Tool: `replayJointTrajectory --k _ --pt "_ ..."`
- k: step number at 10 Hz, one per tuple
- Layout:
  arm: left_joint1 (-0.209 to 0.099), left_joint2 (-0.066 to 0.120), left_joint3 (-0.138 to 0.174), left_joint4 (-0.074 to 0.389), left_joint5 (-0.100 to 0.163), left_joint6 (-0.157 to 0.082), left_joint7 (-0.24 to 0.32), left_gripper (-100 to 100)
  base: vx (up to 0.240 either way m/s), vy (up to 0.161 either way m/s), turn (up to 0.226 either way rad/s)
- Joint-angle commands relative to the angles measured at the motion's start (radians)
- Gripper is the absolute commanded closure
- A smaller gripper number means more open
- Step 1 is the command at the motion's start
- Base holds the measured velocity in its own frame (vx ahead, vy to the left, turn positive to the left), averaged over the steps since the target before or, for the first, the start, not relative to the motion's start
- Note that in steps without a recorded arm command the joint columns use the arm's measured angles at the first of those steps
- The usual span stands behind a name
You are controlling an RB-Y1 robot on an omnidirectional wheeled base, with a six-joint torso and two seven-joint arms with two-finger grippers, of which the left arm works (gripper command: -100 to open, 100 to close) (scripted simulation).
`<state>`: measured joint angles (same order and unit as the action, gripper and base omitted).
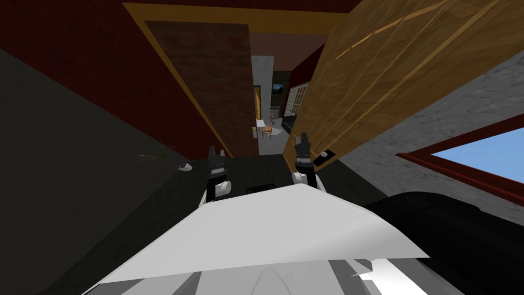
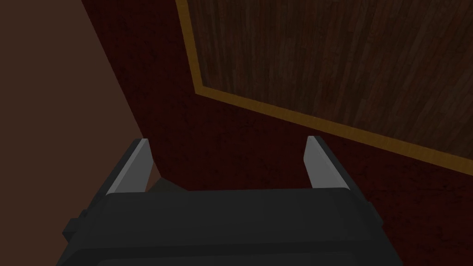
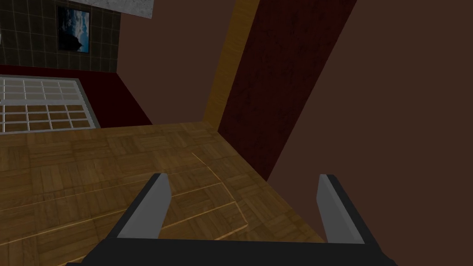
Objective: Pull the door open
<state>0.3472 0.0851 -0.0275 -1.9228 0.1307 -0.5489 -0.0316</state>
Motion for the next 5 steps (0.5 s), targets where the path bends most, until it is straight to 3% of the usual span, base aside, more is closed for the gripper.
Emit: replayJointTrajectory --k 1,5 --pt "-0.019 0.007 0.005 0.032 0.004 0.01 0.001 -100 0.113 -0.041 -0.055" --pt "-0.088 0.022 0.017 0.15 0.015 0.044 0.001 -100 0.143 -0.067 -0.065"
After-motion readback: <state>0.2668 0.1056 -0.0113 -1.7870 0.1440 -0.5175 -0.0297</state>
